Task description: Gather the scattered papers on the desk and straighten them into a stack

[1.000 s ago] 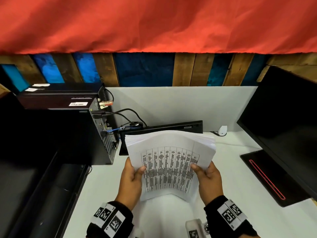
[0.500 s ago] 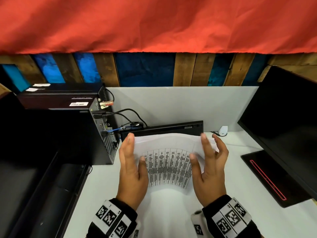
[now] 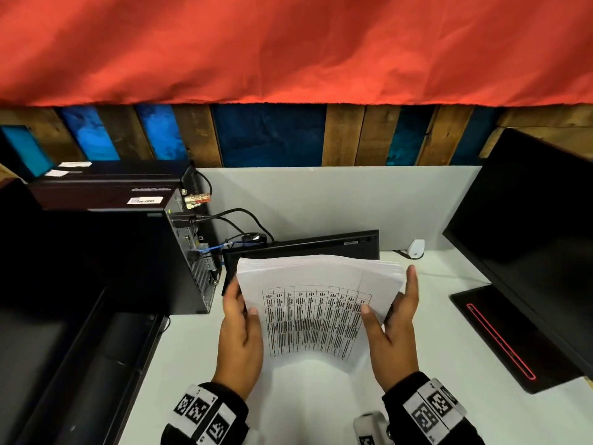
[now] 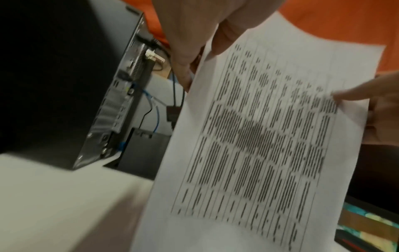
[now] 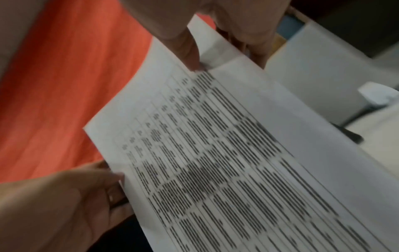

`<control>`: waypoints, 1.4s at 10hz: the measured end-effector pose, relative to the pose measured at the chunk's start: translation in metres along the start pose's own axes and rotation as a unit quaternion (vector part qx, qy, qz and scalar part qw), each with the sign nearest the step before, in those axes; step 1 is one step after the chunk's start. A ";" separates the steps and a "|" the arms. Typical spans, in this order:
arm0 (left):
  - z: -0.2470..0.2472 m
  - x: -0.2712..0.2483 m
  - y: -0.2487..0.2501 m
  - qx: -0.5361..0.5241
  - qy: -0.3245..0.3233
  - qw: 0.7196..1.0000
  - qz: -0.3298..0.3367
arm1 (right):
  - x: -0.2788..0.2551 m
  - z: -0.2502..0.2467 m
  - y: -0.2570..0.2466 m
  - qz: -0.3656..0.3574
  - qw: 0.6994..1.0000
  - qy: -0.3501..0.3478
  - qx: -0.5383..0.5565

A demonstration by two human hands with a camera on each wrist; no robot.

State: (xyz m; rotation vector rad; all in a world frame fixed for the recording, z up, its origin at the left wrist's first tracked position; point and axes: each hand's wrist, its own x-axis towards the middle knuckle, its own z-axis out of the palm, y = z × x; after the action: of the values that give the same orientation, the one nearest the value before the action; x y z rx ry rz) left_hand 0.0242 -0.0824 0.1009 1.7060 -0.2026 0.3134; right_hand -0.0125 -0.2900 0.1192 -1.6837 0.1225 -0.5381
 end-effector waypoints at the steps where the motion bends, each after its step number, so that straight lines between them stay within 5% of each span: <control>1: -0.002 -0.010 -0.029 0.082 -0.028 0.995 -0.041 | -0.006 -0.002 0.032 0.063 0.997 -0.037 -0.030; 3: 0.000 -0.020 -0.074 0.173 -0.039 0.976 -0.129 | -0.007 -0.004 0.067 0.125 0.981 -0.066 -0.129; 4: 0.010 -0.006 -0.060 0.196 -0.042 0.973 -0.112 | 0.009 -0.013 0.070 0.133 0.978 -0.051 -0.154; 6: 0.065 0.015 -0.039 0.199 -0.180 0.944 -0.189 | 0.048 -0.078 0.071 0.204 0.937 -0.062 -0.278; 7: 0.102 0.009 -0.038 0.220 -0.285 0.894 -0.268 | 0.049 -0.116 0.083 0.257 0.897 -0.070 -0.354; 9: 0.153 -0.026 -0.040 0.193 -0.326 0.825 -0.420 | 0.031 -0.155 0.128 0.347 0.821 -0.081 -0.447; 10: 0.162 -0.039 -0.060 0.292 -0.469 0.759 -0.344 | 0.024 -0.162 0.147 0.370 0.803 -0.076 -0.460; 14: 0.137 -0.046 -0.054 0.196 -0.357 0.814 -0.415 | 0.017 -0.172 0.159 0.376 0.773 -0.099 -0.501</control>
State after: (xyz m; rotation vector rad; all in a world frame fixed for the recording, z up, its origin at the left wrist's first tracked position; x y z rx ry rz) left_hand 0.0103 -0.2114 0.0168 2.0757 0.0909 -1.0214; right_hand -0.0338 -0.4835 -0.0128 -2.4673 1.0360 0.4319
